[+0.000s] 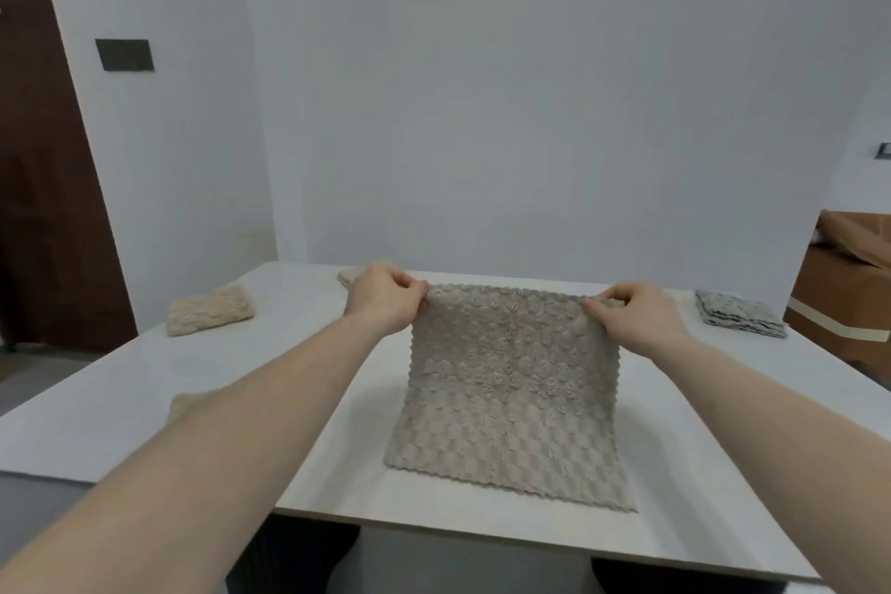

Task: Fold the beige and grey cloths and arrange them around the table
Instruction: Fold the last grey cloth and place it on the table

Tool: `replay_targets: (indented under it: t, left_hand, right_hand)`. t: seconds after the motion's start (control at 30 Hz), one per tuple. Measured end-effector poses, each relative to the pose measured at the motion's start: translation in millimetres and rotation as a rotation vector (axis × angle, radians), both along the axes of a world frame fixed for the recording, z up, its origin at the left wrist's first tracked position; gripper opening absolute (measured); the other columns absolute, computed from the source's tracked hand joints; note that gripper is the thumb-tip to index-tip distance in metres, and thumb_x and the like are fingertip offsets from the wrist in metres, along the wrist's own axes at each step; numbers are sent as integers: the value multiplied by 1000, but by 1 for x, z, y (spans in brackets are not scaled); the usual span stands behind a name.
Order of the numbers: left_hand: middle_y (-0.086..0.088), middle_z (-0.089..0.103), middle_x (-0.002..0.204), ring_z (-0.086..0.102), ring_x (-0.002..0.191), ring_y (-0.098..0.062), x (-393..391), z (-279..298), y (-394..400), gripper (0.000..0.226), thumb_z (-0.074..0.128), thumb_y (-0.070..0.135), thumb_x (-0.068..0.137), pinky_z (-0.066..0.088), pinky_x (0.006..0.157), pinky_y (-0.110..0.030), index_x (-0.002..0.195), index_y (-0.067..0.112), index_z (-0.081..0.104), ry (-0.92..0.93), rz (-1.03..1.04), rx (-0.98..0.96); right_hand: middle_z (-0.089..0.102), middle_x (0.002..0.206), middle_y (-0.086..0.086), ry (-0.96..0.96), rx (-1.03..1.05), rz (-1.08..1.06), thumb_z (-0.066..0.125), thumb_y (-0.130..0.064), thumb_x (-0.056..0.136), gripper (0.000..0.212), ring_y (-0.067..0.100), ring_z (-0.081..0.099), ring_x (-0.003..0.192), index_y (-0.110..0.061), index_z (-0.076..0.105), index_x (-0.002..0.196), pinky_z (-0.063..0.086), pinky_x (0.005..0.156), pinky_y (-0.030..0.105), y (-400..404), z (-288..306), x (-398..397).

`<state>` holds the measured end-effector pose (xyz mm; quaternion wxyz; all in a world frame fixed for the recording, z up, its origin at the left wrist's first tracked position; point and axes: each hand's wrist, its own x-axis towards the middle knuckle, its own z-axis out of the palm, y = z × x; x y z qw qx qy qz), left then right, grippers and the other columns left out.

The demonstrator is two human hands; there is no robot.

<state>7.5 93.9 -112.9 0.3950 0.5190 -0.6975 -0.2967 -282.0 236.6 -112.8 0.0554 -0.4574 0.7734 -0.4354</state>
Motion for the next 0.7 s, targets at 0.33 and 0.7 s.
replay_targets:
  t: [0.33,0.7]
  left_hand:
    - [8,76,75,74,72,-17,-23,-31,-35,16,68,33,88,63,78,-40,75,28,76,98,11,22]
    - [11,76,77,76,72,-16,-6,-48,-14,14,67,33,88,64,74,-41,79,28,77,184,-6,66]
  right_hand:
    - [72,81,-8,56,-8,-1,68,-29,90,10,13,67,77,-24,73,83,52,67,26,-46,-28,-12]
    - [71,91,-13,100,-1,108,65,-20,93,12,5,64,90,-25,75,88,44,77,22,-24,-49,-4]
